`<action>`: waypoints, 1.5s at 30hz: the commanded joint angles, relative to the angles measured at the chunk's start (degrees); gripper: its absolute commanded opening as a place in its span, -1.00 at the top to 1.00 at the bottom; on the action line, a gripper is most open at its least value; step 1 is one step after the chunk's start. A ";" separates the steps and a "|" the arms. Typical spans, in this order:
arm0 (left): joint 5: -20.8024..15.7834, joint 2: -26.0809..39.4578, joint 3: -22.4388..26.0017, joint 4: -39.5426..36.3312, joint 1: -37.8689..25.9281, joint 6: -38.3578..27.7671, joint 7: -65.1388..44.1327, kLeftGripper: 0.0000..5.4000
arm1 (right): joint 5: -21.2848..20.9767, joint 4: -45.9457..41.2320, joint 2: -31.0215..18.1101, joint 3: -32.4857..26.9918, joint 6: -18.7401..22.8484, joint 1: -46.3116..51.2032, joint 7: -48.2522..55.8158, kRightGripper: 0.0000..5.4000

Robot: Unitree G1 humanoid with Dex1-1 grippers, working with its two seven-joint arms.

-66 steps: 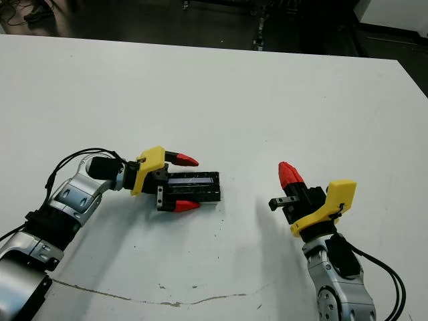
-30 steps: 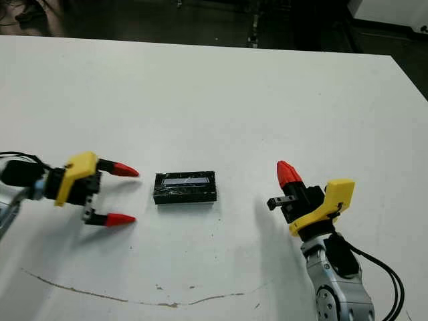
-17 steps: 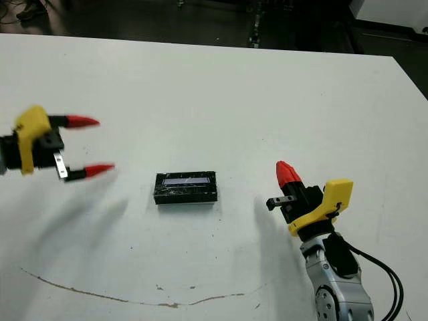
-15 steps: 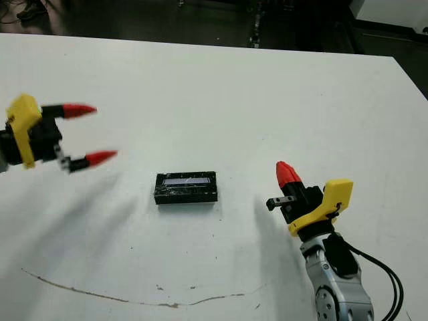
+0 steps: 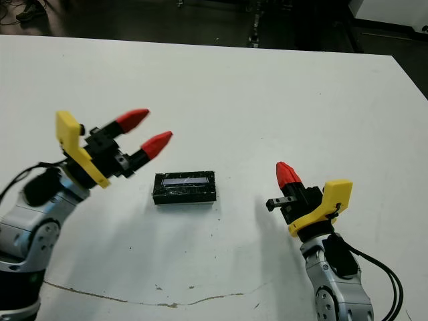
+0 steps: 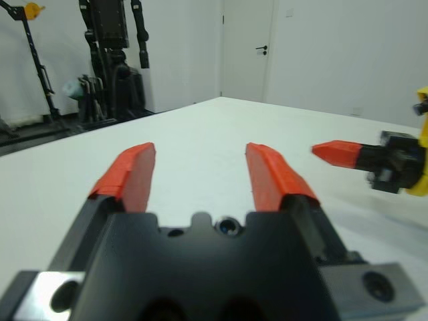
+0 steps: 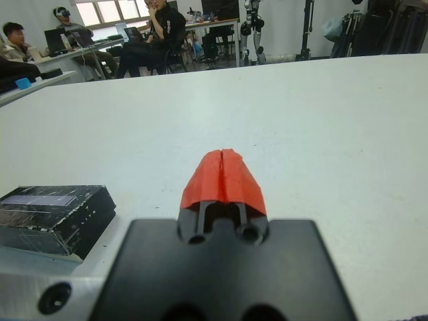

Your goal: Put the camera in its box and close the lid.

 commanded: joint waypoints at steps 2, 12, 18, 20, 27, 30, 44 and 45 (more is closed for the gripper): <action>-0.59 -0.71 -2.44 -2.03 0.70 6.31 2.86 0.16 | -0.70 0.09 -0.37 -0.09 -0.15 0.77 -0.63 1.00; 0.29 -2.55 -6.76 -1.79 0.18 14.36 7.45 0.71 | -0.64 -0.07 -0.34 -0.04 0.18 0.89 -0.54 1.00; 4.75 -1.62 -11.23 2.18 0.59 11.95 6.12 0.99 | -0.56 0.48 -0.02 0.02 -0.79 0.88 -0.30 1.00; 5.46 -2.14 -11.94 3.99 0.67 12.09 6.20 0.99 | -0.21 0.53 0.04 0.00 -0.69 0.85 -0.18 1.00; 2.27 -3.79 -10.83 6.27 0.38 21.84 7.22 0.99 | -0.29 0.32 0.05 0.07 -0.39 0.97 -0.45 1.00; 1.60 -3.72 -10.40 5.30 -0.19 27.46 8.78 0.99 | -0.53 0.44 -0.04 0.16 -0.59 1.06 -0.41 1.00; -1.40 -5.29 -8.89 4.25 0.08 34.94 11.47 0.99 | -0.90 -0.03 -0.01 0.42 -0.12 1.12 -1.02 1.00; -1.23 -5.26 -9.14 4.32 0.07 34.37 11.30 0.99 | -0.95 -0.23 0.00 0.45 0.12 1.16 -1.24 1.00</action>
